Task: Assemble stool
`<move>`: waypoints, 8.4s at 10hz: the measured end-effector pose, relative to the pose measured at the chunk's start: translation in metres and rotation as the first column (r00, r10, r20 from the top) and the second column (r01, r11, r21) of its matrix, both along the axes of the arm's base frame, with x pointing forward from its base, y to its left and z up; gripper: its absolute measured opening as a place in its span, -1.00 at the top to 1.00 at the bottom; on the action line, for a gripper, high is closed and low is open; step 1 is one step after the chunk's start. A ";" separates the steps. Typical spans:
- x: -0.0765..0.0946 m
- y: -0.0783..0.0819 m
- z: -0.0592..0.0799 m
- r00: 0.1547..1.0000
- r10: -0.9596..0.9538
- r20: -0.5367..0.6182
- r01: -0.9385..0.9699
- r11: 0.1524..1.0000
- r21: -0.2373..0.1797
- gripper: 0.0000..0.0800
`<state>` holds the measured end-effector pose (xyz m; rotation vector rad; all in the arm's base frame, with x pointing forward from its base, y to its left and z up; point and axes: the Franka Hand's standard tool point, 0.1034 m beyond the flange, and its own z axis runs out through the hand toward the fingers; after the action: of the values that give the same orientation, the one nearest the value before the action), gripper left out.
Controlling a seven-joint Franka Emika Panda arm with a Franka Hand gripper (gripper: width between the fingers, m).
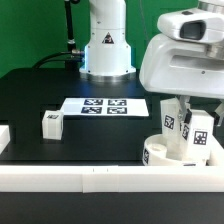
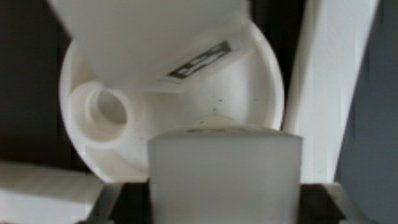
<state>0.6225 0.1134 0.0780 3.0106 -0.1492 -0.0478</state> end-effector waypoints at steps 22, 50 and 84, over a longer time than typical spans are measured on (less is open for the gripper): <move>0.008 0.025 -0.001 -0.452 -0.878 -0.158 0.830 -0.479 0.286 0.16; 0.002 -0.169 0.031 0.644 -0.712 0.278 0.668 0.701 0.250 -0.62; -0.101 -0.257 -0.030 0.746 -0.086 -0.660 0.170 0.983 0.063 -0.62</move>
Offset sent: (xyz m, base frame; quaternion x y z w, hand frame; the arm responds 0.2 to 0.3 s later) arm -0.0034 0.0062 0.0004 0.0514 -0.0221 0.3594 0.9315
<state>0.5214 -0.1436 0.0479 2.8747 -0.2844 -1.1516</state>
